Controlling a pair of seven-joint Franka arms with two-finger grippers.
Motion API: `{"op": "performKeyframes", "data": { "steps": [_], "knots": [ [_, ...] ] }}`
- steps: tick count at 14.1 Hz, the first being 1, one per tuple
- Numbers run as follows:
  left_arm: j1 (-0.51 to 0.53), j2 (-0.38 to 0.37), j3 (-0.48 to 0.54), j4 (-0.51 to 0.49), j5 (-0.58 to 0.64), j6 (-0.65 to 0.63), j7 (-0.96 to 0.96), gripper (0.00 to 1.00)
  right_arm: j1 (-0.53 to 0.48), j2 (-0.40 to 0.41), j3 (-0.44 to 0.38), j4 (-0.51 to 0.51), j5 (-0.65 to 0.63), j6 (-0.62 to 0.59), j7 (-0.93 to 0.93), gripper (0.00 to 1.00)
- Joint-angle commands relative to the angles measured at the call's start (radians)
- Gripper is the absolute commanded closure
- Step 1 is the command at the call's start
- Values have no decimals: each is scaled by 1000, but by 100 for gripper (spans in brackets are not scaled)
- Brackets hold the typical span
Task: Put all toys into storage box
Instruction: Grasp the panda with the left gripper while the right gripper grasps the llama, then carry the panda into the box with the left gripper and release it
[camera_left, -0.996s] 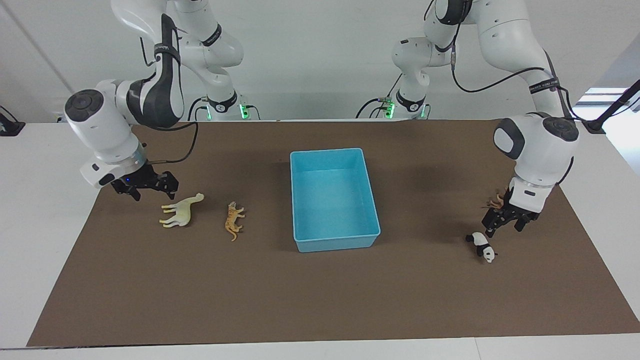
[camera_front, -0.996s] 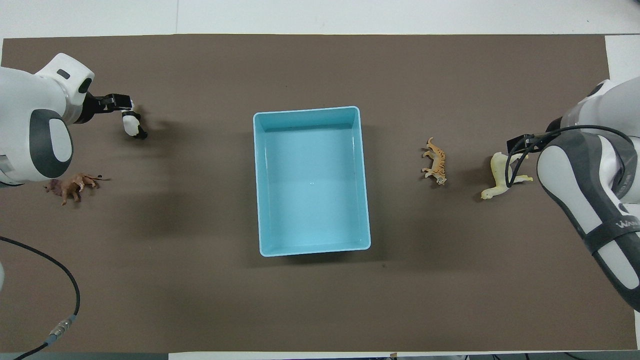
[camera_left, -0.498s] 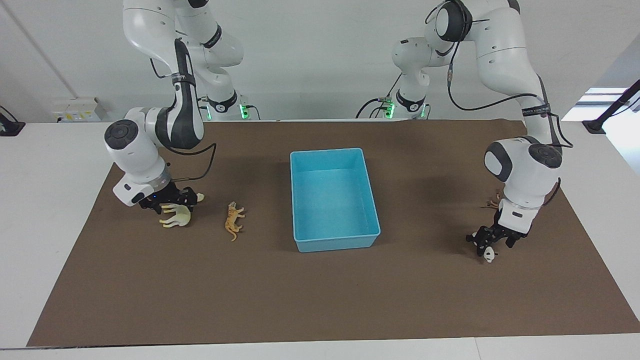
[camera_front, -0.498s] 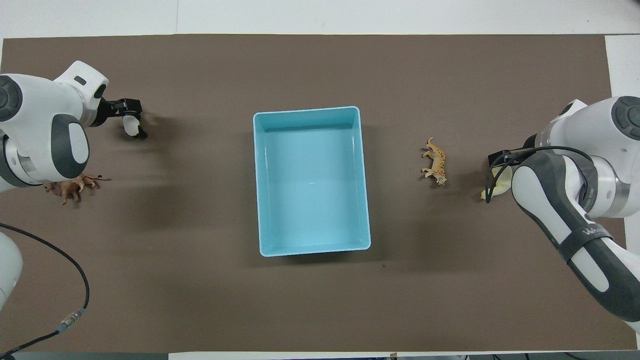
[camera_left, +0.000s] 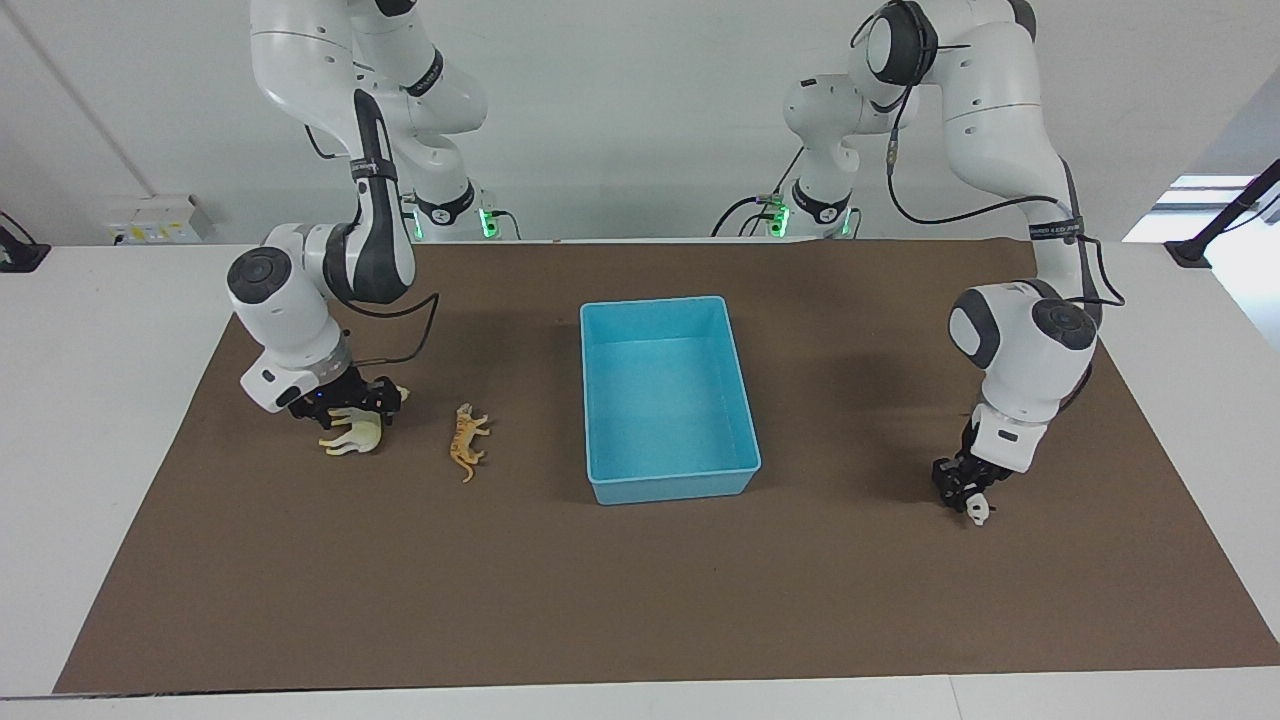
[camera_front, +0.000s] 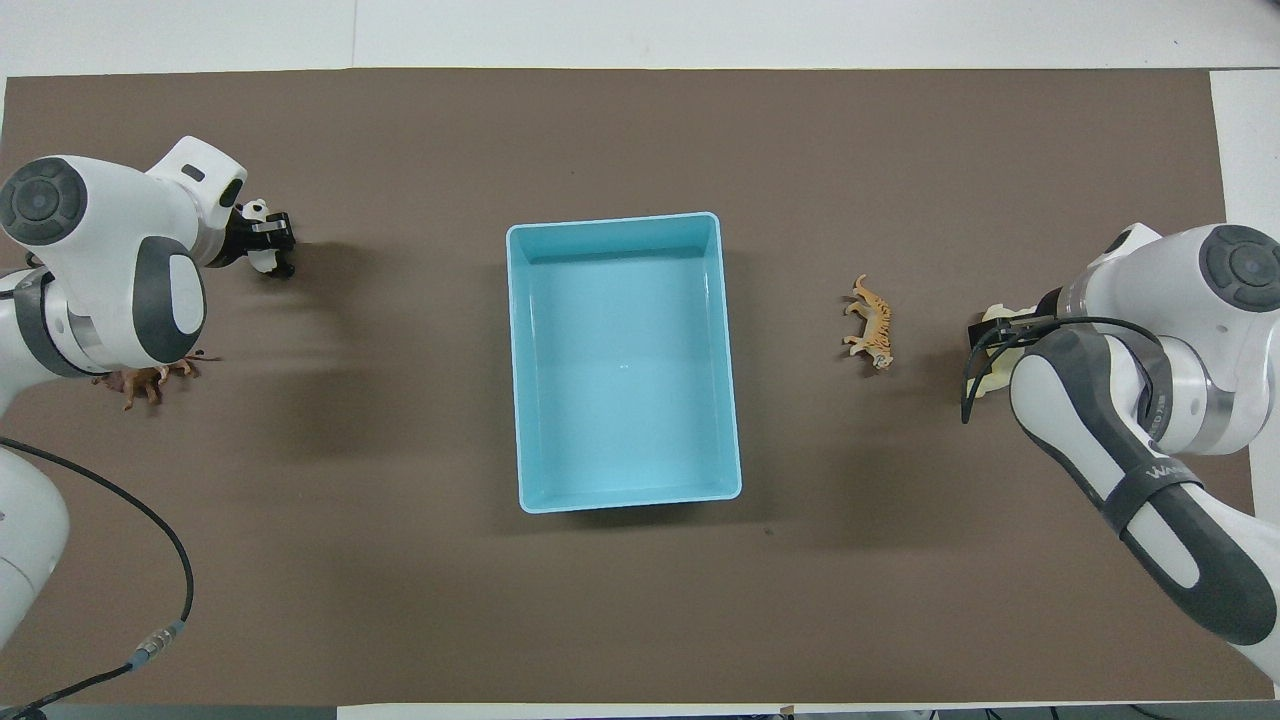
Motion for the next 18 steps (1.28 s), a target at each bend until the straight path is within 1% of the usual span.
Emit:
{"op": "performKeyframes", "data": {
  "steps": [1,3,4,5,6,7,8,9,11,12,14,15,16,18],
  "knots": [
    [-9,-5,9,78,5,-126,-28,100,-13,0,6,-29,5,46,7,0],
    [-11,-5,8,177,-1,-238,-87,100,-13,5,6,-44,6,79,7,2],
    [-27,-12,3,220,2,-310,-138,100,-11,6,6,-44,6,79,10,8],
    [-78,-15,5,275,8,-408,-207,100,-11,6,6,-44,6,79,15,19],
    [-133,-14,9,321,10,-483,-286,100,-11,6,6,-44,6,79,22,33],
    [-182,-15,11,370,10,-540,-384,100,-11,6,6,-44,6,77,24,53],
    [-220,-20,5,404,9,-594,-476,100,-11,6,6,-42,8,77,24,80],
    [-266,-23,2,421,5,-629,-547,100,-11,6,6,-41,6,76,26,100],
    [-389,-31,-5,432,5,-627,-716,100,-13,8,6,-23,8,62,32,100],
    [-443,-37,-3,431,2,-623,-765,100,-13,6,6,-10,9,48,42,100],
    [-506,-54,-6,406,1,-617,-839,100,-13,5,6,43,11,-22,76,100],
    [-529,-66,-6,373,1,-573,-864,100,-11,5,6,66,11,-50,85,100],
    [-547,-86,-6,313,-1,-498,-868,100,-10,3,6,80,11,-61,99,100],
    [-564,-138,-8,149,-1,-333,-868,100,-8,3,6,80,11,-56,102,100]
  ]
}}
